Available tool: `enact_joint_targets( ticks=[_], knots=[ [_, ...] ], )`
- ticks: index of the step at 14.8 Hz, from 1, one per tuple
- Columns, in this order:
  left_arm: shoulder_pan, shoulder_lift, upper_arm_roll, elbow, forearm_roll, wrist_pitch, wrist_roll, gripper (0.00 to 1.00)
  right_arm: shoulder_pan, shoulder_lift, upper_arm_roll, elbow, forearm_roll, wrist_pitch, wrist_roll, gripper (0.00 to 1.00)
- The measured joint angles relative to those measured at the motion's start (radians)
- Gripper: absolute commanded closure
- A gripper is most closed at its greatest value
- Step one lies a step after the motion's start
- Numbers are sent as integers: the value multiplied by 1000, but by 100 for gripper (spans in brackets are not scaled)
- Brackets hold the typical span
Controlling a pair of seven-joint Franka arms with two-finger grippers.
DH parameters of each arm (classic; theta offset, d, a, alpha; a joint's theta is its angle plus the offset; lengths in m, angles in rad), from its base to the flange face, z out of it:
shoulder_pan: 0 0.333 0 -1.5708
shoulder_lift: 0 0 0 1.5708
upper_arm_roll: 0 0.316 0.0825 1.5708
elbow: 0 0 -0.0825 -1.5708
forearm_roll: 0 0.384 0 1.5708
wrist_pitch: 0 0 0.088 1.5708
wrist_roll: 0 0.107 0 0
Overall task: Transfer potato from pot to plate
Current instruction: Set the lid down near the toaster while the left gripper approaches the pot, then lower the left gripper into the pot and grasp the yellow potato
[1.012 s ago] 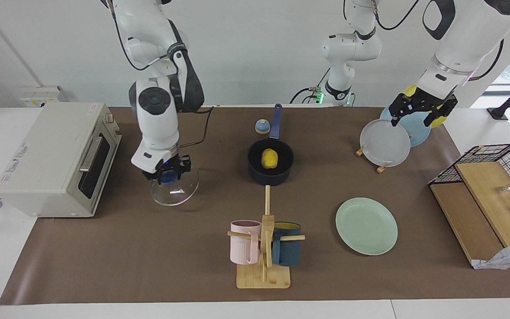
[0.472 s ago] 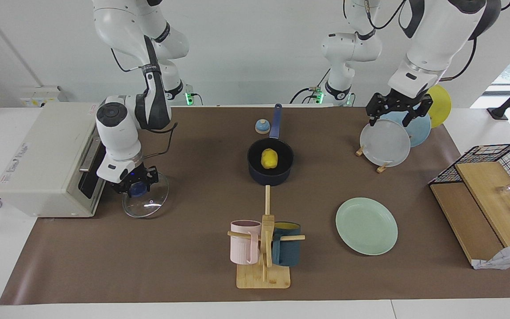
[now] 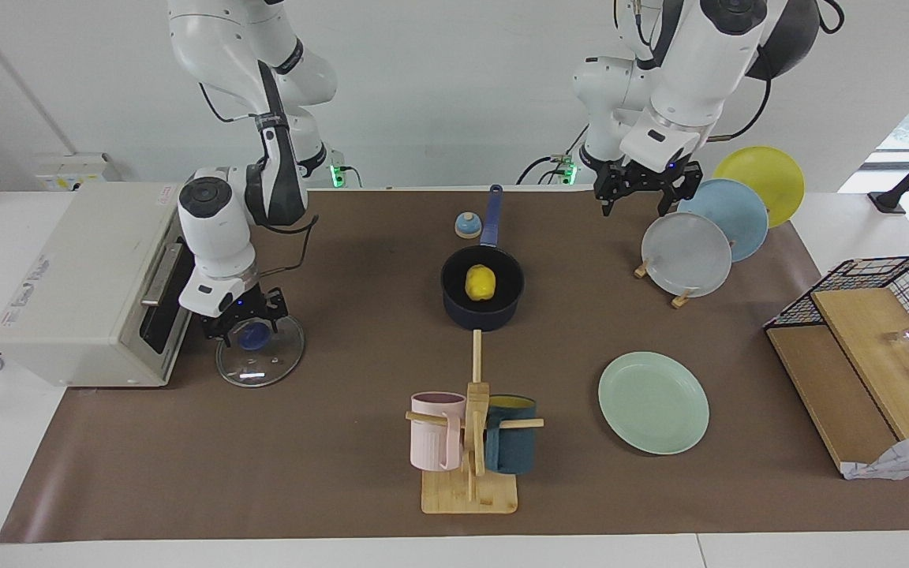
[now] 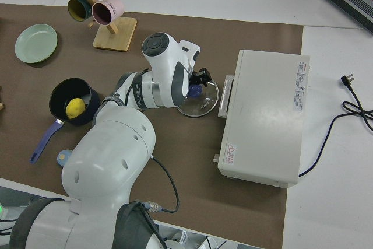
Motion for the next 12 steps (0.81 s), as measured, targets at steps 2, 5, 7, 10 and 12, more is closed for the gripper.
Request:
enact_joint_targets(
  ticks=[2,5,7,10,12],
  knots=[
    [-39,-25,0,-37,-26,10,-66,0,-1,-6,0,26,0,-46,2,0],
    [-116,-48,-2,-95,-37,59,-167,0,1,-29,4,189,23,-289,63,0],
    [-169,-49,-4,-153,-45,148,-234,0,2,-56,11,354,46,-526,112,0],
    [-216,-42,-3,-230,-85,277,-288,0,0,-105,8,503,106,-772,184,0],
    [-250,-17,-3,-250,-87,350,-338,0,0,-138,2,511,111,-822,196,0]
  ],
)
